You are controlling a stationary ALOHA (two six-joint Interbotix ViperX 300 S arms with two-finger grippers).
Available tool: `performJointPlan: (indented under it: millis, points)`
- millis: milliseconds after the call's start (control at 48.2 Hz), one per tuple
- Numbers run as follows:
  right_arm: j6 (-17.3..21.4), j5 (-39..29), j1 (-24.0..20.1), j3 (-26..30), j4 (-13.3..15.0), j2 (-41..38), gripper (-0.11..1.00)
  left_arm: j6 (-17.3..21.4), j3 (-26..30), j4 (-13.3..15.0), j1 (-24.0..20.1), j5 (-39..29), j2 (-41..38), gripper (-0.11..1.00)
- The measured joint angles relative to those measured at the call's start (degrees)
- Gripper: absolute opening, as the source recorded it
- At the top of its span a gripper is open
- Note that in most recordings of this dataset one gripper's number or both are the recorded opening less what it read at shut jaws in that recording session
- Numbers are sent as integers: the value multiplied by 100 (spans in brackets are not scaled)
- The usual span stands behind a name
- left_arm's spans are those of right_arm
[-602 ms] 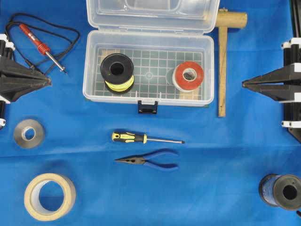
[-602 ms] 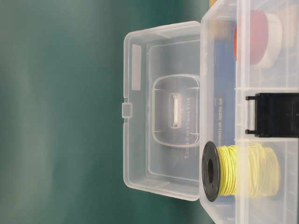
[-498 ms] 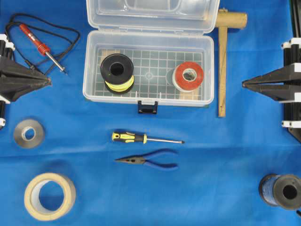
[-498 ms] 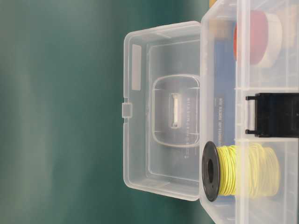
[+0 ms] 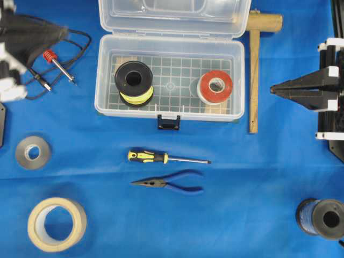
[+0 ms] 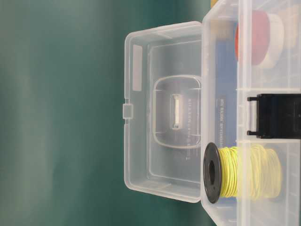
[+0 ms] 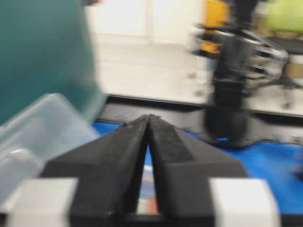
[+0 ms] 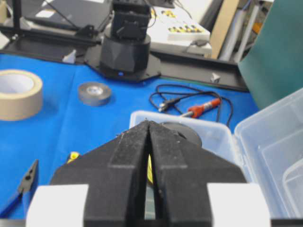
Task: Close the tool box with the left arm.
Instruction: 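Move the left gripper up and over to the raised clear lid's edge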
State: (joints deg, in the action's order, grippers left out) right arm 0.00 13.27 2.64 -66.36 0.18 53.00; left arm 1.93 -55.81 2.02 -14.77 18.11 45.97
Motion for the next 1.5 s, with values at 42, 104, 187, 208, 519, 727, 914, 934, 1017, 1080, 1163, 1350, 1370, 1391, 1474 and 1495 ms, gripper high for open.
performJointPlan:
  millis: [42, 104, 187, 208, 519, 727, 914, 934, 1017, 1080, 1163, 1350, 1370, 1391, 1474, 1495]
  points:
    - [0, -35, 0, -9, 0, 0, 0, 0, 132, 0, -176, 0, -167, 23]
    - [0, -70, 0, 0, 0, 0, 0, 0, 308, 0, -439, -9, -431, 40]
    - [0, -105, 0, 0, 0, -9, 0, 0, 580, 0, -800, -62, -844, 65]
    - [0, -114, 0, 0, 0, 0, 0, 9, 650, 0, -905, -88, -967, 71]
    - [0, -229, 9, 0, 0, -35, 0, 343, 1995, 0, -2004, -1116, -2654, 90]
    - [-9, -281, 9, 0, 0, -105, 0, 659, 3015, 0, -2145, -2268, -3621, 90]
    - [0, -290, 18, 0, 0, -176, 0, 1011, 3656, 0, -2276, -3138, -4333, 90]
    - [0, -290, 18, 0, 0, -185, 0, 1046, 3700, 0, -2285, -3173, -4386, 90]
    - [0, -290, 18, 0, 0, -220, 0, 1072, 3806, 0, -2338, -3243, -4579, 90]
    - [0, -290, 26, 0, 0, -246, 0, 1072, 3850, 0, -2355, -3278, -4649, 90]
    - [0, -290, 18, 0, 0, -272, 0, 1072, 3858, 0, -2338, -3384, -4702, 90]
    - [-9, -290, 18, 0, 0, -290, 0, 1072, 3902, -18, -2276, -3832, -4711, 90]
    - [0, -290, 18, 0, 0, -290, 0, 1072, 3920, -18, -2276, -3885, -4711, 90]
    - [0, -290, 26, 0, 0, -290, 0, 1072, 3929, -18, -2268, -3938, -4711, 90]
    - [-9, -290, 26, 0, 0, -290, 0, 1072, 3973, -18, -2215, -4131, -4702, 90]
    - [-9, -290, 18, 0, 0, -290, 0, 1072, 3990, -26, -2206, -4192, -4685, 90]
